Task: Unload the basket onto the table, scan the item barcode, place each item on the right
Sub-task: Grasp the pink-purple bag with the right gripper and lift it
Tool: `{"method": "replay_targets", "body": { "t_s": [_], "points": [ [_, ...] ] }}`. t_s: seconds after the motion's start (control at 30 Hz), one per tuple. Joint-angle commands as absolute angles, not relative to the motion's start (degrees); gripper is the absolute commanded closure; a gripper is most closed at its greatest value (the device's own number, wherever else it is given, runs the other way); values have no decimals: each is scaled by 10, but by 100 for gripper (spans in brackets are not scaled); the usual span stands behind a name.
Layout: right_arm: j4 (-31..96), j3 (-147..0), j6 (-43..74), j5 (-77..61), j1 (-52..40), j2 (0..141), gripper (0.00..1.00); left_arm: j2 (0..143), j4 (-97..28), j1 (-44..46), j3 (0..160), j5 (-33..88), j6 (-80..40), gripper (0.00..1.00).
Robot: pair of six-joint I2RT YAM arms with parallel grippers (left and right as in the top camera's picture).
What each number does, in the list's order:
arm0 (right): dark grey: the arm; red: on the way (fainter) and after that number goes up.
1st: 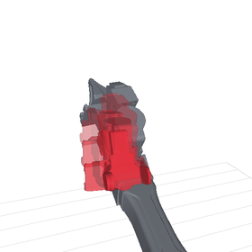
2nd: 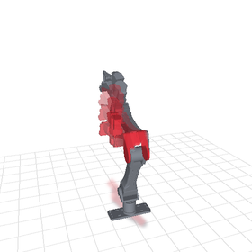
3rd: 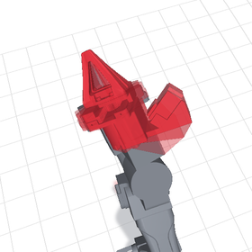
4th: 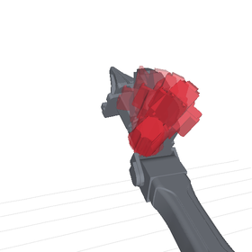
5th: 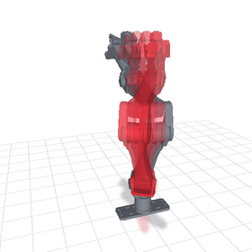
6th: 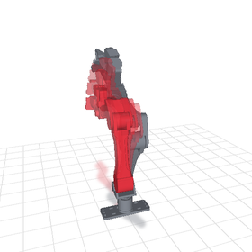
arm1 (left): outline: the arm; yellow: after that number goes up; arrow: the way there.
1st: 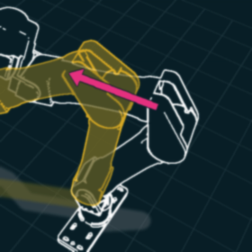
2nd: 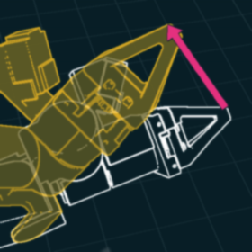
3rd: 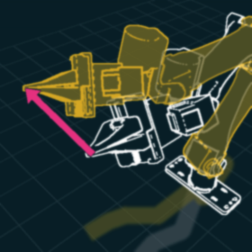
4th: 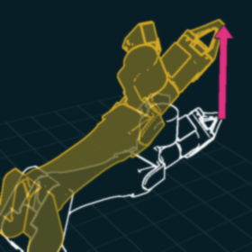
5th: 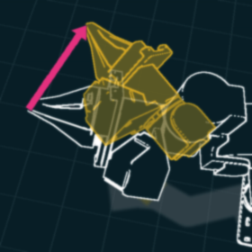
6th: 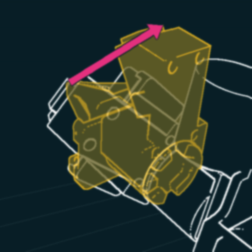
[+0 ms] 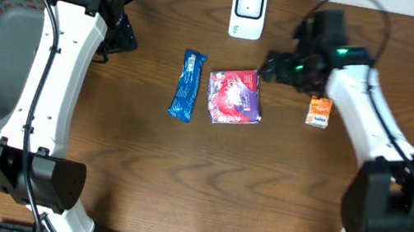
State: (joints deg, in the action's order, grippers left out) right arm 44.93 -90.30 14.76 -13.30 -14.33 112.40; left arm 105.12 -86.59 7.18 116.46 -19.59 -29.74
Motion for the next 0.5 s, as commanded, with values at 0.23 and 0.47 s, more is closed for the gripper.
{"method": "replay_targets", "body": {
  "t_s": [0.23, 0.47],
  "points": [
    [387, -883, 175, -257, -203, 1239, 18, 1052, -867, 70, 1160, -198, -294, 2],
    [419, -883, 176, -261, -198, 1249, 96, 1052, -867, 70, 1160, -198, -294, 2]
  ]
}}
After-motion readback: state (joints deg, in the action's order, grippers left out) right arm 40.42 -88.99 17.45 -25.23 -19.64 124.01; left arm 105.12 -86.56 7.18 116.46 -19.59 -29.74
